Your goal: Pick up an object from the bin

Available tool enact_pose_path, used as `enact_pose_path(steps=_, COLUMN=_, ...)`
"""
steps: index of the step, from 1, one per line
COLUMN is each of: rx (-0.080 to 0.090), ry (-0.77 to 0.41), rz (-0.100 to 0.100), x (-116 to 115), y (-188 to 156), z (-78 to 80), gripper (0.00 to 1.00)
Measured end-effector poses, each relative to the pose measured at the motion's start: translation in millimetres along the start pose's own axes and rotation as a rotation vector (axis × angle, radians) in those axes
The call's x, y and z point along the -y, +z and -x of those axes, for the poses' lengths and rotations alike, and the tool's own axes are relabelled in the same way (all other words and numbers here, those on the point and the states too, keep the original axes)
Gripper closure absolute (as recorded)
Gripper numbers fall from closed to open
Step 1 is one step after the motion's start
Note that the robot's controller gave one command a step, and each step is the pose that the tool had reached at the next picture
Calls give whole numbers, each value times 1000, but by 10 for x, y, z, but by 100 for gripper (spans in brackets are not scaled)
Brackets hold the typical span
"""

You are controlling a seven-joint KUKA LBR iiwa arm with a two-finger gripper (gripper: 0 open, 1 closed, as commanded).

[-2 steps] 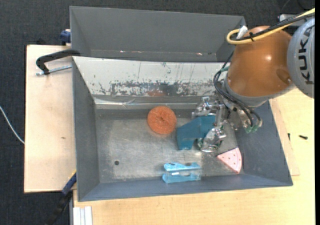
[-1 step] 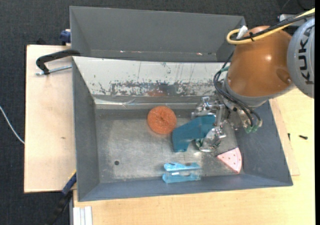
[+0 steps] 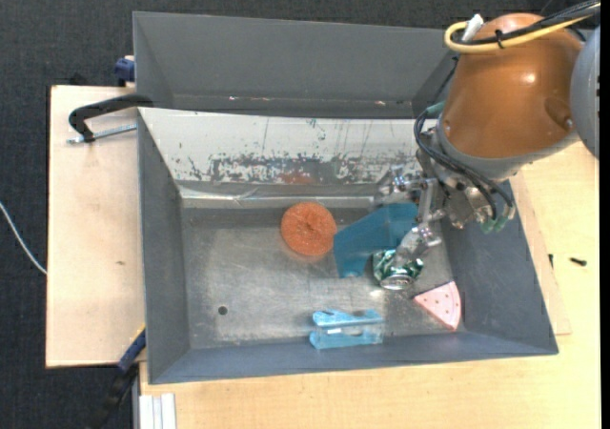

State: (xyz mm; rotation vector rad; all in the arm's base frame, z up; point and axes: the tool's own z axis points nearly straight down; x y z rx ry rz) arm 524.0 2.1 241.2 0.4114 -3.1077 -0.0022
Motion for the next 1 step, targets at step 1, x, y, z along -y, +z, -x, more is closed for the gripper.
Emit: enact_pose_path(steps=1, rx=7, ry=-12, rz=-1, x=-18, y=-144, z=10, gripper=100)
